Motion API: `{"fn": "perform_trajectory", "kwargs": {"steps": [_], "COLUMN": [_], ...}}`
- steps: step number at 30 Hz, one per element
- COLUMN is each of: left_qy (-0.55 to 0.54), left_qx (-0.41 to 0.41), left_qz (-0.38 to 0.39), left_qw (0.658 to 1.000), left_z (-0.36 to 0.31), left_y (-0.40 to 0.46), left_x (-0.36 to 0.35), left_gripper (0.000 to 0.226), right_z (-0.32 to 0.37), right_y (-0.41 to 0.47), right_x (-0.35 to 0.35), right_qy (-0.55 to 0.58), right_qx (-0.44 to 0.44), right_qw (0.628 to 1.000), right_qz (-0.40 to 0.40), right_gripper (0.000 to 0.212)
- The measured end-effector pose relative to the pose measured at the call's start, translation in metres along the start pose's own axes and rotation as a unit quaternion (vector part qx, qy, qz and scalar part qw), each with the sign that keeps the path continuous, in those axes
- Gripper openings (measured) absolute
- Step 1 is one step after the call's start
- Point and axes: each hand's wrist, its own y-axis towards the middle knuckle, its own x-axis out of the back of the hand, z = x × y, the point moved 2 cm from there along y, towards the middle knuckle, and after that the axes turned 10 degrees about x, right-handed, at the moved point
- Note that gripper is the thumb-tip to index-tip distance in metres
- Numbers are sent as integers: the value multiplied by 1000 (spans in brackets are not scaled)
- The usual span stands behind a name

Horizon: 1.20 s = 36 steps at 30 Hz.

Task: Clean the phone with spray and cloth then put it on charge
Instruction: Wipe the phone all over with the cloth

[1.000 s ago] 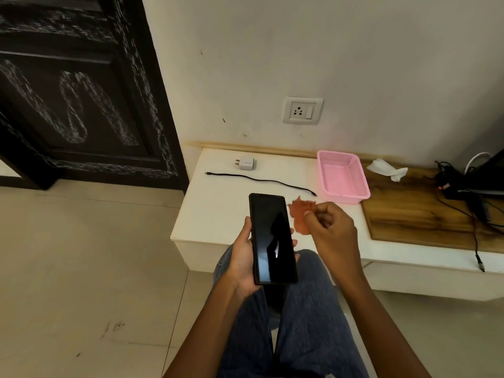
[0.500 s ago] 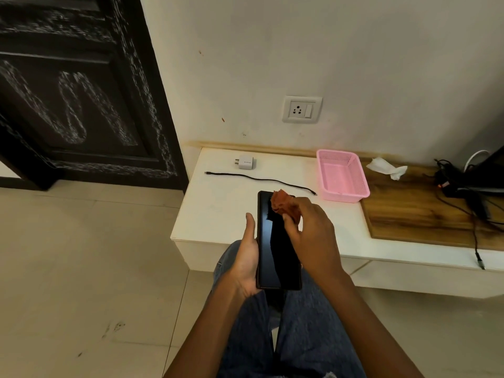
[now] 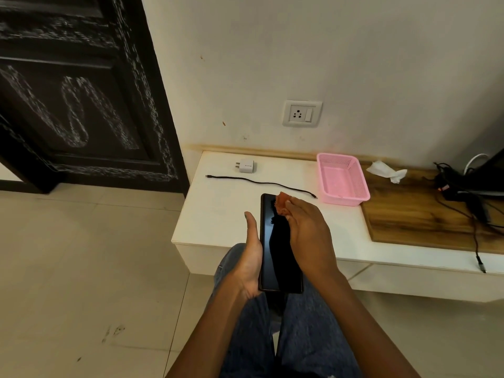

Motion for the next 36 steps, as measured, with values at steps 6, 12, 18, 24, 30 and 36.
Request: {"fn": "perform_trajectory", "kwargs": {"steps": [6, 12, 18, 24, 30, 36], "left_qy": [-11, 23, 18, -15, 25, 5], "left_qx": [-6, 6, -10, -11, 4, -1], "left_qz": [4, 13, 2, 20, 6, 9], "left_qw": [1000, 1000, 1000, 1000, 1000, 1000], "left_z": [-5, -6, -8, -6, -6, -7], "left_y": [-2, -4, -2, -3, -2, -5], "left_x": [2, -4, -11, -4, -10, -7], "left_gripper": [100, 96, 89, 94, 97, 87], "right_z": [4, -7, 1, 0, -8, 1], "right_y": [-12, -4, -1, -18, -1, -4], "right_x": [-7, 9, -3, -3, 6, -8], "right_qy": [-30, -38, -47, -65, -65, -45], "right_qx": [42, 2, 32, 62, 38, 54], "right_qw": [998, 999, 997, 995, 997, 997], "right_qz": [38, -2, 46, 46, 1, 34], "right_gripper": [39, 41, 46, 50, 39, 45]}}
